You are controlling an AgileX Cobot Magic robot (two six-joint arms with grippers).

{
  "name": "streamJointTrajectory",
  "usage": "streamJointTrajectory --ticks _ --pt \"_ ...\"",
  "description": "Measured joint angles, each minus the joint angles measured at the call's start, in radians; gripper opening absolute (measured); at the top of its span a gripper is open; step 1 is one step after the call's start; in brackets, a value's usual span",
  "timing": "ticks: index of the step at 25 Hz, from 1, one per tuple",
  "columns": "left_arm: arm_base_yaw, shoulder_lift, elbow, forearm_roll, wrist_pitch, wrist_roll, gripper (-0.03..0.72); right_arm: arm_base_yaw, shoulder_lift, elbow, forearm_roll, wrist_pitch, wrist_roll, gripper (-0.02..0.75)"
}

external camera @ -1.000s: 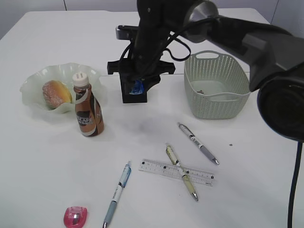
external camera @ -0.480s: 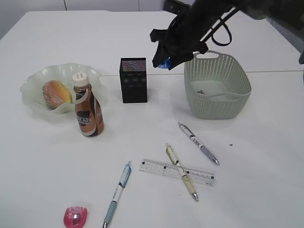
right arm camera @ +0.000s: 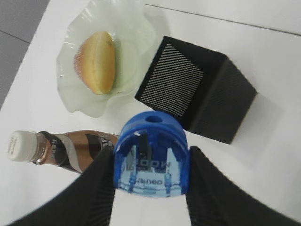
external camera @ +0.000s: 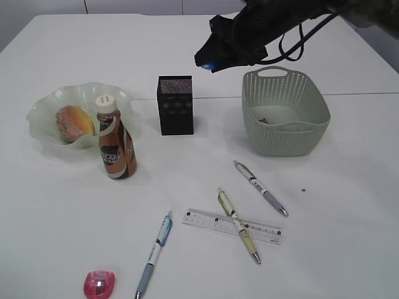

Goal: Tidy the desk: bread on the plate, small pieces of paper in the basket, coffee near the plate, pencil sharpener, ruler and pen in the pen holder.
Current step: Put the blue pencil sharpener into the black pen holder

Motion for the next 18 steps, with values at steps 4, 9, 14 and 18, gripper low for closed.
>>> streamJointTrajectory --ticks 4,9,14,18 --pt "0.000 0.000 0.000 0.000 0.000 0.000 0.457 0.000 0.030 0.000 0.050 -0.009 -0.078 0.309" --pt "0.000 0.000 0.000 0.000 0.002 0.000 0.457 0.000 0.044 0.000 0.135 -0.069 -0.178 0.309" --pt "0.000 0.000 0.000 0.000 0.002 0.000 0.457 0.004 0.066 0.000 0.186 -0.109 -0.207 0.309" --pt "0.000 0.000 0.000 0.000 0.002 0.000 0.457 0.008 0.097 0.000 0.215 -0.129 -0.231 0.309"
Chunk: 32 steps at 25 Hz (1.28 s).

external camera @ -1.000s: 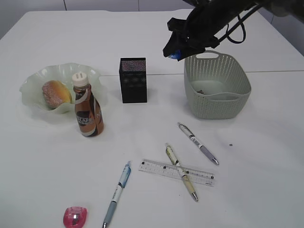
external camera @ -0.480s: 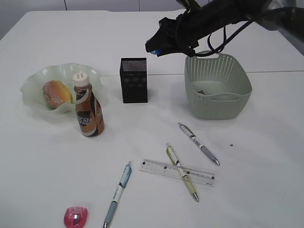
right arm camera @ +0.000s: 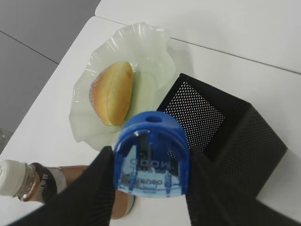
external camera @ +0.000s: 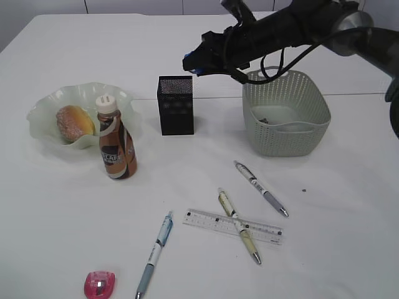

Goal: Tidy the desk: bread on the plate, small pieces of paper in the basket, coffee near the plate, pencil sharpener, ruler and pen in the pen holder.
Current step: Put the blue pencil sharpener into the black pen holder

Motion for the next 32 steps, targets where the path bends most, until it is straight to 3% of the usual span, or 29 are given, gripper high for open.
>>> streamJointTrajectory --ticks 8,15,32 --pt "0.000 0.000 0.000 0.000 0.000 0.000 0.454 0.035 0.023 0.000 0.049 -0.077 -0.045 0.309" --pt "0.000 0.000 0.000 0.000 0.000 0.000 0.454 0.092 0.029 0.000 0.003 -0.150 -0.057 0.309" --pt "0.000 0.000 0.000 0.000 0.000 0.000 0.444 0.094 0.029 0.000 -0.037 -0.213 -0.059 0.358"
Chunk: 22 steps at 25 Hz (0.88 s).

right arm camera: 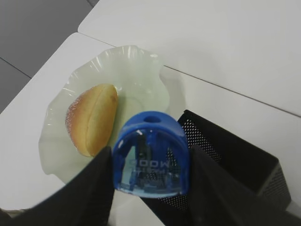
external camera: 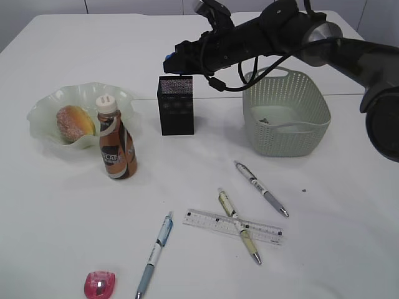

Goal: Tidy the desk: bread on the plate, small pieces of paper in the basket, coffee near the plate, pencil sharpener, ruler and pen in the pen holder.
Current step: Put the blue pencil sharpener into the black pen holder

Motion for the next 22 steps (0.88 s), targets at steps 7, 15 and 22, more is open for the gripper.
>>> streamJointTrajectory --ticks 7,15,22 --pt "0.000 0.000 0.000 0.000 0.000 0.000 0.444 0.000 0.000 0.000 -0.023 -0.001 0.000 0.435" --pt "0.000 0.000 0.000 0.000 0.000 0.000 0.444 0.000 -0.003 0.000 -0.058 0.002 0.133 0.454" --pt "0.000 0.000 0.000 0.000 -0.014 0.000 0.444 0.010 -0.067 -0.015 -0.415 0.180 0.452 0.459"
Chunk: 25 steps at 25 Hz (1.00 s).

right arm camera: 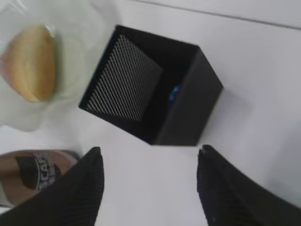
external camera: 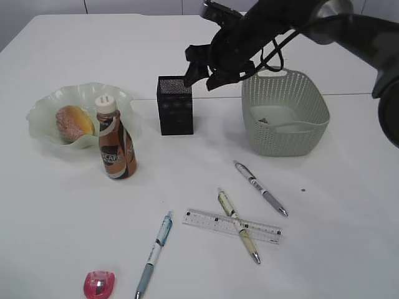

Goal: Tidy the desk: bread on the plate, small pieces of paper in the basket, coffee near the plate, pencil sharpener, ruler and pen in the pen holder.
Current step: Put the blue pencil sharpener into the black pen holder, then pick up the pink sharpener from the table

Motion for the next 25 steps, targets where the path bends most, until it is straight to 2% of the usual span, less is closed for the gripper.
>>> streamJointTrajectory --ticks 5,9,17,20,25 --pt "0.000 0.000 0.000 0.000 -0.008 0.000 0.444 0.015 -0.055 -0.030 -0.222 0.152 0.191 0.459" --pt "0.000 0.000 0.000 0.000 -0.010 0.000 0.444 0.028 -0.083 -0.056 -0.343 0.189 0.264 0.459" --pt "0.000 0.000 0.000 0.000 -0.010 0.000 0.444 0.064 -0.171 -0.058 -0.430 0.199 0.368 0.459" --pt "0.000 0.000 0.000 0.002 -0.010 0.000 0.444 0.078 -0.226 0.008 -0.491 0.199 0.412 0.459" --pt "0.000 0.000 0.000 0.002 -0.010 0.000 0.444 0.083 -0.366 0.277 -0.530 0.199 0.436 0.459"
